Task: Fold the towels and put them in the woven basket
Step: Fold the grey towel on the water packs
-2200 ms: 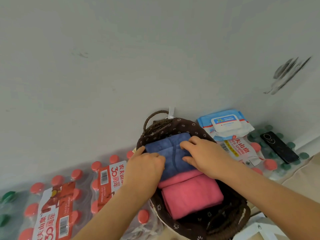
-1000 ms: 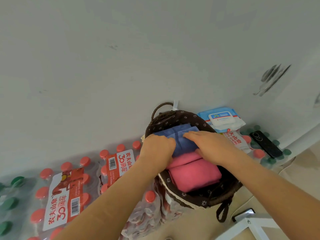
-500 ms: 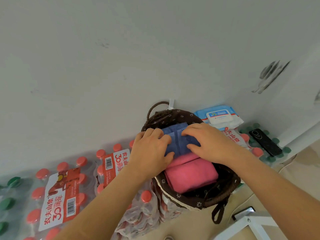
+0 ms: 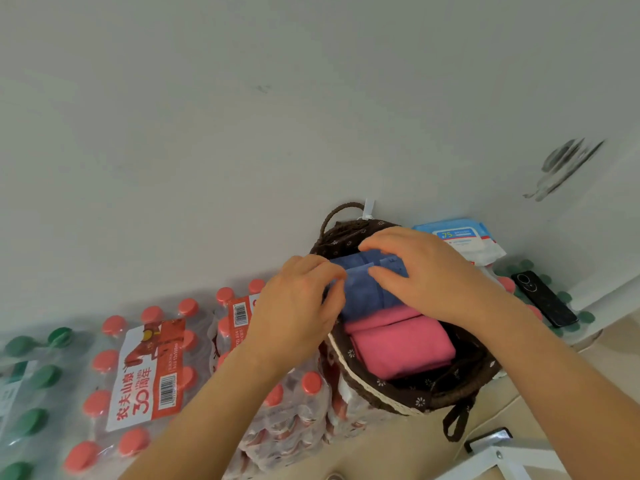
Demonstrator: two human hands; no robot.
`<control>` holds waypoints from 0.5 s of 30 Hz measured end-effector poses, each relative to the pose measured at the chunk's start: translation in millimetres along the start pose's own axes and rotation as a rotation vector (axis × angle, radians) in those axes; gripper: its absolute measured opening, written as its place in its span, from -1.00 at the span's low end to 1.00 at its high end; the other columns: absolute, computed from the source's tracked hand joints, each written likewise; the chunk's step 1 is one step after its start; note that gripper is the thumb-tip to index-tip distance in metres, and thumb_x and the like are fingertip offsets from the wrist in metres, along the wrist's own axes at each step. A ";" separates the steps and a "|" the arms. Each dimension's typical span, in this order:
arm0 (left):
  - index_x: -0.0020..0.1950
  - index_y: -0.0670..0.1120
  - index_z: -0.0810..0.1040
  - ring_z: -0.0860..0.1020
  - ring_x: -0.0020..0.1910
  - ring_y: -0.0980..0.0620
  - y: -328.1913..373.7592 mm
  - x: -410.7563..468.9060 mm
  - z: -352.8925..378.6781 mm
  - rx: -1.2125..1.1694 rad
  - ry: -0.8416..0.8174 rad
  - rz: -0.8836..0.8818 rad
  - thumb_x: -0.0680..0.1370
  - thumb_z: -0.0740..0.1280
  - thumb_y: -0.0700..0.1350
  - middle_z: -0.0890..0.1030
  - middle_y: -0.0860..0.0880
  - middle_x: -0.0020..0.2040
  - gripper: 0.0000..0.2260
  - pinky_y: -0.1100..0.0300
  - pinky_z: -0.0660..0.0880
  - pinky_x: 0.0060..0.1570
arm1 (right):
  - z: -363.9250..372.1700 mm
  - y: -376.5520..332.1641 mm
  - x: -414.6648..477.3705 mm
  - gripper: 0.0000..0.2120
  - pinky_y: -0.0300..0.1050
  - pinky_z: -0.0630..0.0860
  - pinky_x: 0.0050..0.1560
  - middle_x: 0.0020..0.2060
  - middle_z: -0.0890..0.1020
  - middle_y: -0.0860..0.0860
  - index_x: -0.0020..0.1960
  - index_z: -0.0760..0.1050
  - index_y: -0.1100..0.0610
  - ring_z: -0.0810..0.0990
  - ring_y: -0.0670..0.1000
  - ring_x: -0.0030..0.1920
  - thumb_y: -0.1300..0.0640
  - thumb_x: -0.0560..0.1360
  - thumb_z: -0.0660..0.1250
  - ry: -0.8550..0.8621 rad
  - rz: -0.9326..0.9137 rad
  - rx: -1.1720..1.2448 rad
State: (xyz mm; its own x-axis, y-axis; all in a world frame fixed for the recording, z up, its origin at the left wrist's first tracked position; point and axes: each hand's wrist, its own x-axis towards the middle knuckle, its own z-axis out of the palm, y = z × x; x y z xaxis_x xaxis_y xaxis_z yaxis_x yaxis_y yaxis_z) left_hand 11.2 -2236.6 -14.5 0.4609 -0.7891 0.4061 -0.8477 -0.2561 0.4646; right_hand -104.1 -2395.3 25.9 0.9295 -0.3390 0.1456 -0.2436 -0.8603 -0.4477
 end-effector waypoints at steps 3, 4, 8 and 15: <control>-0.15 0.01 0.61 0.52 -0.28 0.08 -0.2 -20.5 -40.8 -0.156 0.065 -0.158 0.54 0.25 -0.07 0.60 0.08 -0.29 -0.84 0.17 0.46 -0.27 | -4.3 -47.8 2.8 -0.74 -0.25 0.48 0.05 0.00 0.62 -0.18 0.20 0.53 -0.07 0.58 -0.20 -0.04 0.05 0.51 0.33 -0.009 -0.026 0.134; -0.17 0.03 0.61 0.54 -0.30 0.08 -1.5 -29.8 -55.9 -0.221 0.105 -0.209 0.55 0.26 -0.05 0.60 0.08 -0.31 -0.84 0.18 0.46 -0.29 | -4.0 -65.2 2.9 -0.74 -0.32 0.48 0.01 -0.05 0.63 -0.19 0.19 0.53 -0.09 0.58 -0.23 -0.06 0.06 0.51 0.33 -0.019 -0.034 0.185; -0.15 0.09 0.62 0.54 -0.38 0.06 -14.2 -80.6 -119.4 -0.398 0.271 -0.372 0.56 0.32 -0.07 0.62 0.04 -0.33 -0.87 0.28 0.46 -0.37 | 11.9 -140.3 1.1 -0.78 -0.35 0.50 -0.02 -0.12 0.64 -0.20 0.15 0.54 -0.15 0.59 -0.24 -0.07 0.01 0.52 0.32 -0.058 -0.113 0.337; -0.10 0.10 0.62 0.39 -0.54 0.20 -50.6 -225.3 -229.7 -0.333 0.471 -0.533 0.53 0.30 -0.22 0.55 0.16 -0.39 -0.79 0.45 0.27 -0.49 | 84.3 -302.4 -18.4 -0.86 -0.28 0.54 -0.09 -0.17 0.65 -0.16 0.05 0.60 -0.11 0.62 -0.16 -0.15 0.04 0.51 0.35 -0.132 -0.325 0.454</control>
State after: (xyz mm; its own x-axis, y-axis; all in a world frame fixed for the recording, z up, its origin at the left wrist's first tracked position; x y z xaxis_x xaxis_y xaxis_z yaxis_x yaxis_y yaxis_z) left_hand 10.7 -1917.6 51.2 0.9094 -0.2678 0.3182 -0.3917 -0.2944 0.8717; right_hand -24.2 -2096.8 84.2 0.9707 -0.0088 0.2402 0.1764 -0.6530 -0.7365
